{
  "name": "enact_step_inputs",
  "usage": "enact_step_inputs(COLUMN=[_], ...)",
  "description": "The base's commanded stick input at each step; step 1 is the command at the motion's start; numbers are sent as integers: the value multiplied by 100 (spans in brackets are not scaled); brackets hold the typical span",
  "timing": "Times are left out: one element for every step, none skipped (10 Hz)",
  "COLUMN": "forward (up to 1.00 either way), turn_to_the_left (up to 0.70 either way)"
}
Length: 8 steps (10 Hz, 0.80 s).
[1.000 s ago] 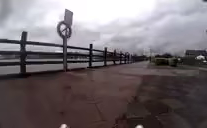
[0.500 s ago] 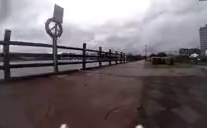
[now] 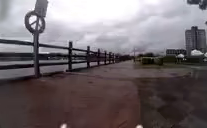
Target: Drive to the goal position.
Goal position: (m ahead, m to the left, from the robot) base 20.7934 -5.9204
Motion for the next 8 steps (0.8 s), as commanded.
enact_step_inputs(forward=[85, 85, 85, 85, 85, 85, 85, 85], turn_to_the_left=[1, 1, 1, 1, 1, 1, -2, -17])
